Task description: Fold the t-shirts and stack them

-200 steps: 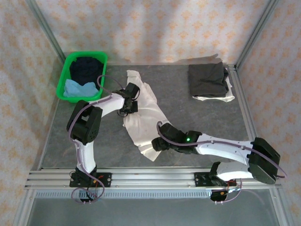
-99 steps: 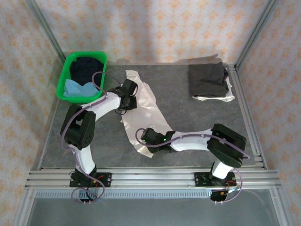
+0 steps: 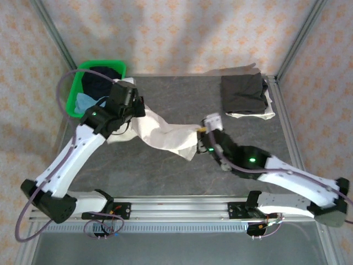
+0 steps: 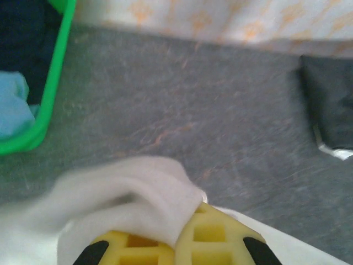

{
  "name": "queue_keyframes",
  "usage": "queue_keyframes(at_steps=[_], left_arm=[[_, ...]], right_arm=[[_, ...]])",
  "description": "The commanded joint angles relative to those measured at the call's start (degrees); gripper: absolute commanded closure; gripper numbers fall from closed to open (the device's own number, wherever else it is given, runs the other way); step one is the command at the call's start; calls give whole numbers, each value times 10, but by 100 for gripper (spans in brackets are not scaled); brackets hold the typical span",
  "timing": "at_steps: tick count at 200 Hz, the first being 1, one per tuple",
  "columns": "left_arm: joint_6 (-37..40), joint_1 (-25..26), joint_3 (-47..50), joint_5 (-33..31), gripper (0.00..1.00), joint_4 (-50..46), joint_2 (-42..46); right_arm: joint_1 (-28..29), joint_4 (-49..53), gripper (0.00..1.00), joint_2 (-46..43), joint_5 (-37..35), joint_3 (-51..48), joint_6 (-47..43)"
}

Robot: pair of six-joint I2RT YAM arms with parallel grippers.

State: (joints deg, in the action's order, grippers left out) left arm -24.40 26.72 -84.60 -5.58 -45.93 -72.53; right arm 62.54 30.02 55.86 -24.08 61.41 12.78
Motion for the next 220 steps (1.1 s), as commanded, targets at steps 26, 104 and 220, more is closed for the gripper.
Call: queue_keyframes(at_steps=[26,104,220], left_arm=[[60,-38,-132,24,61,-41,-180],[111,-55,-191,19,36,-62,-328],[-57,179,290,-107,16,59,-177]], right_arm=[[-174,57,100,104,41,78,9],[-365,173,73,469,109,268,25],[-261,-73,30,360,294,-70,100]])
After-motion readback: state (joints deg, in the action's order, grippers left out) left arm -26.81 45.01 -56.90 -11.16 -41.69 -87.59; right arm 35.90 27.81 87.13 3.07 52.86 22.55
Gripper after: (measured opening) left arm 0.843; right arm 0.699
